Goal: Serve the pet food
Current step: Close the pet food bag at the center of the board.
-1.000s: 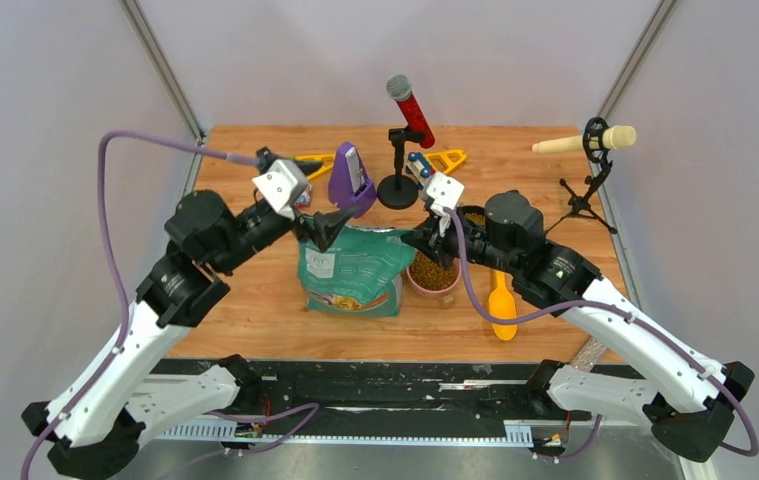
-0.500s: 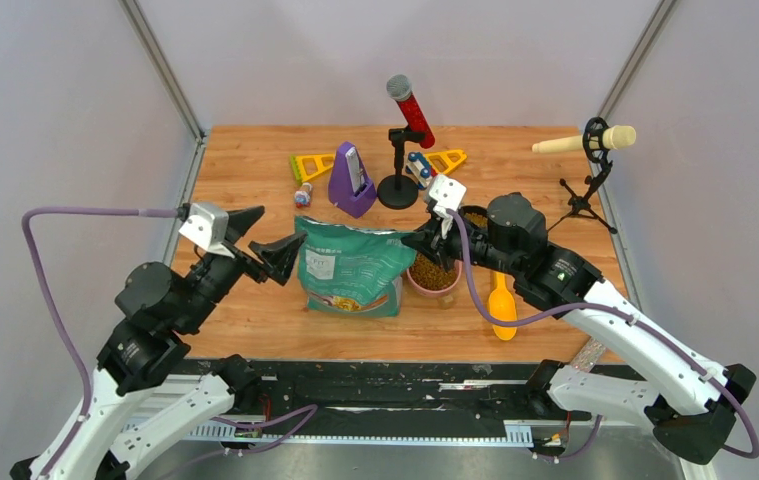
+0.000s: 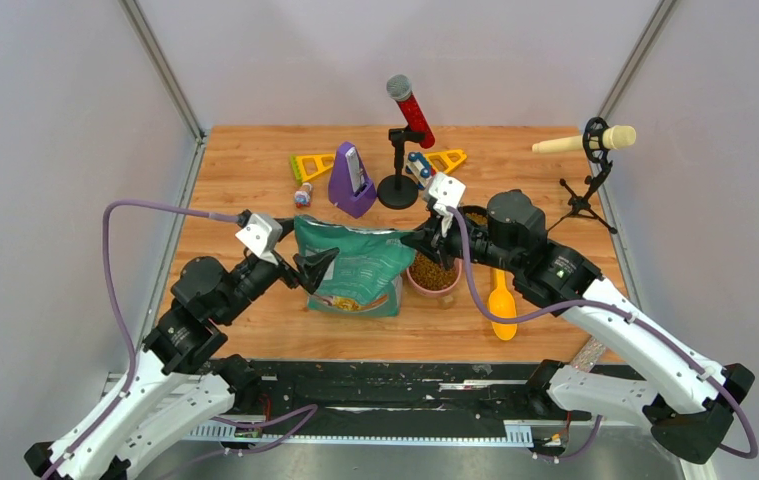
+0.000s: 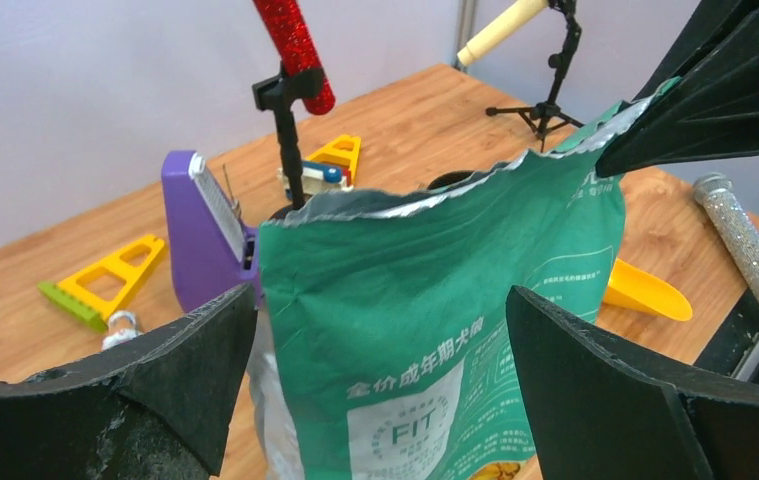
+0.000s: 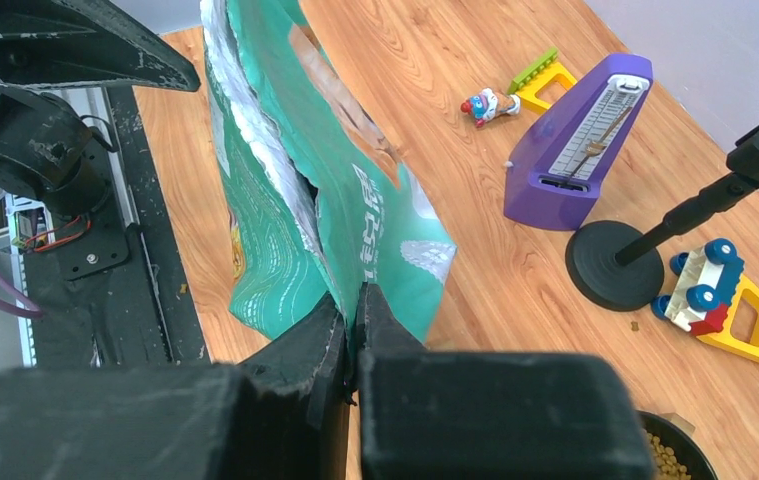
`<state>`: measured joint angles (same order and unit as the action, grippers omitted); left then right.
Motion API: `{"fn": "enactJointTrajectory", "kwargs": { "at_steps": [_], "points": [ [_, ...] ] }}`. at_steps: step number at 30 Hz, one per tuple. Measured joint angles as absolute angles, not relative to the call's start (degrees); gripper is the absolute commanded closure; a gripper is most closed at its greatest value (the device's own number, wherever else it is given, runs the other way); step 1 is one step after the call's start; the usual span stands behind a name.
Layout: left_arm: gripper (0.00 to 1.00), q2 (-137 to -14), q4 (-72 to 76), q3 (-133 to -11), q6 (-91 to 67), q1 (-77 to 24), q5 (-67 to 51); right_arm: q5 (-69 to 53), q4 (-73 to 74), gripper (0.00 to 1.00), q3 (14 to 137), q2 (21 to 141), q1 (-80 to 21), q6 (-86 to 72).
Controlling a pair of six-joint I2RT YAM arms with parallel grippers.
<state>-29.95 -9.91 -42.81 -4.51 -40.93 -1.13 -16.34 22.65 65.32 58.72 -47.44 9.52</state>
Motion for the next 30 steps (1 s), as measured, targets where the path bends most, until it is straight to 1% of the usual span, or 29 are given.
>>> {"fn": "enactJointTrajectory", "kwargs": {
  "at_steps": [10, 12, 14, 16, 17, 18, 19, 20, 21, 22, 24, 27, 28, 30],
  "points": [
    [0.00, -32.1, -3.8, -41.6, -0.2, -40.4, -3.1, -19.7, 22.6, 1.00, 65.4, 58.8, -47.2, 10.5],
    [0.02, -32.1, -2.3, -41.6, 1.0, -39.7, -4.4, -20.4, 22.5, 1.00, 65.4, 58.8, -47.2, 10.5],
    [0.07, -32.1, -1.8, -41.7, 1.7, -39.0, -5.4, -21.1, 22.5, 1.00, 65.4, 58.8, -47.2, 10.5],
    [0.13, -32.5, -1.5, -42.0, 2.4, -38.3, -6.7, -21.5, 22.4, 1.00, 65.4, 58.8, -47.2, 10.5],
    [0.18, -33.0, -1.5, -42.4, 2.8, -37.9, -7.6, -21.6, 22.4, 1.00, 65.4, 58.8, -47.2, 10.5],
    [0.22, -33.7, -1.5, -43.0, 3.1, -37.6, -8.6, -21.6, 22.4, 1.00, 65.4, 58.8, -47.2, 10.5],
    [0.31, -34.4, -1.5, -43.5, 3.2, -37.3, -9.5, -21.6, 22.4, 1.00, 65.4, 58.8, -47.2, 10.5],
    [0.36, -35.3, -1.6, -44.1, 3.6, -37.1, -10.5, -21.6, 22.4, 1.00, 65.5, 58.8, -47.2, 10.5],
    [0.45, -36.3, -1.9, -44.9, 4.0, -37.0, -11.4, -21.5, 22.5, 1.00, 65.5, 58.8, -47.2, 10.5],
    [0.49, -36.9, -2.1, -45.4, 4.2, -36.9, -11.9, -21.3, 22.6, 1.00, 65.5, 58.8, -47.2, 10.5],
    [0.62, -37.6, -2.3, -46.1, 4.5, -36.4, -12.2, -21.0, 22.6, 1.00, 65.6, 58.9, -47.2, 10.4],
    [0.72, -37.1, -2.6, -46.3, 4.7, -36.2, -12.6, -19.2, 22.7, 1.00, 66.2, 59.4, -47.2, 9.9],
    [0.78, -36.7, -2.9, -46.2, 4.7, -36.2, -12.7, -17.9, 22.8, 1.00, 66.6, 59.8, -47.2, 9.5],
    [0.85, -35.5, -3.7, -46.2, 4.6, -36.2, -12.8, -15.7, 22.8, 1.00, 67.4, 60.6, -47.4, 9.2]
  ]
}}
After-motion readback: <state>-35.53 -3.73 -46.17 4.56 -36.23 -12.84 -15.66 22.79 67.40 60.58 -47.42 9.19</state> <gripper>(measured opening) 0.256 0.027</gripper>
